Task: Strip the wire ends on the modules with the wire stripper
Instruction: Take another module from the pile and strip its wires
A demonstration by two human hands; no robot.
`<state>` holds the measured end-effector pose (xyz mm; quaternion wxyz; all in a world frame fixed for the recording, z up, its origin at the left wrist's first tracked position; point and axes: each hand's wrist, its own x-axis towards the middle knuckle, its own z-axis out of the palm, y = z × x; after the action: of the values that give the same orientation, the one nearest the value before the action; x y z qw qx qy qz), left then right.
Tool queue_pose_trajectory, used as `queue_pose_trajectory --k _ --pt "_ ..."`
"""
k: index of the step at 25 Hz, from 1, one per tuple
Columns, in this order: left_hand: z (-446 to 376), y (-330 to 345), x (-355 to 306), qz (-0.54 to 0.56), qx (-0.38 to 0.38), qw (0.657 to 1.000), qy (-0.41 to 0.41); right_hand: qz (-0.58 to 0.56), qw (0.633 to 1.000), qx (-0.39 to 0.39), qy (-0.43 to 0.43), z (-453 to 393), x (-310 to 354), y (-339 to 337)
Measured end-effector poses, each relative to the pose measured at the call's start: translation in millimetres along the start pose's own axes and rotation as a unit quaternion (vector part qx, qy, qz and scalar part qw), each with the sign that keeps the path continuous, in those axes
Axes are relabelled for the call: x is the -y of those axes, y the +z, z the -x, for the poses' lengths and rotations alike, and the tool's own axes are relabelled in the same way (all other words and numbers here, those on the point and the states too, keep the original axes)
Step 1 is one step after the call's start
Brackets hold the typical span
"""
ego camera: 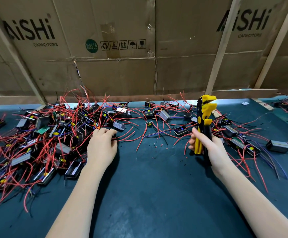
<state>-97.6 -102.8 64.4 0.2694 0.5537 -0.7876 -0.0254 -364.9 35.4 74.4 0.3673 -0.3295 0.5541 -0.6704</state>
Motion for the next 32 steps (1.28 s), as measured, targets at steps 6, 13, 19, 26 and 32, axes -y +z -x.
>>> queue_pose_trajectory --k 6,13,19,26,32 --pt "-2.6 -9.9 7.0 -0.059 -0.069 0.995 -0.043 -0.004 1.000 -0.007 0.008 -0.7 1.0 -1.9" --pt "-7.2 -17.5 29.6 -0.150 -0.032 0.987 -0.048 -0.015 1.000 -0.009 0.016 -1.7 0.6 -3.5" --pt "-7.9 -19.0 28.0 -0.112 -0.012 0.992 -0.064 -0.013 1.000 -0.007 0.017 -0.4 2.6 -1.5" --pt "-9.7 -27.3 25.4 0.031 -0.095 0.993 -0.057 -0.011 1.000 -0.007 0.025 0.8 4.0 0.1" --pt "-9.8 -37.4 39.2 -0.061 -0.217 0.966 -0.129 -0.002 1.000 -0.003 0.027 0.9 2.8 0.3"
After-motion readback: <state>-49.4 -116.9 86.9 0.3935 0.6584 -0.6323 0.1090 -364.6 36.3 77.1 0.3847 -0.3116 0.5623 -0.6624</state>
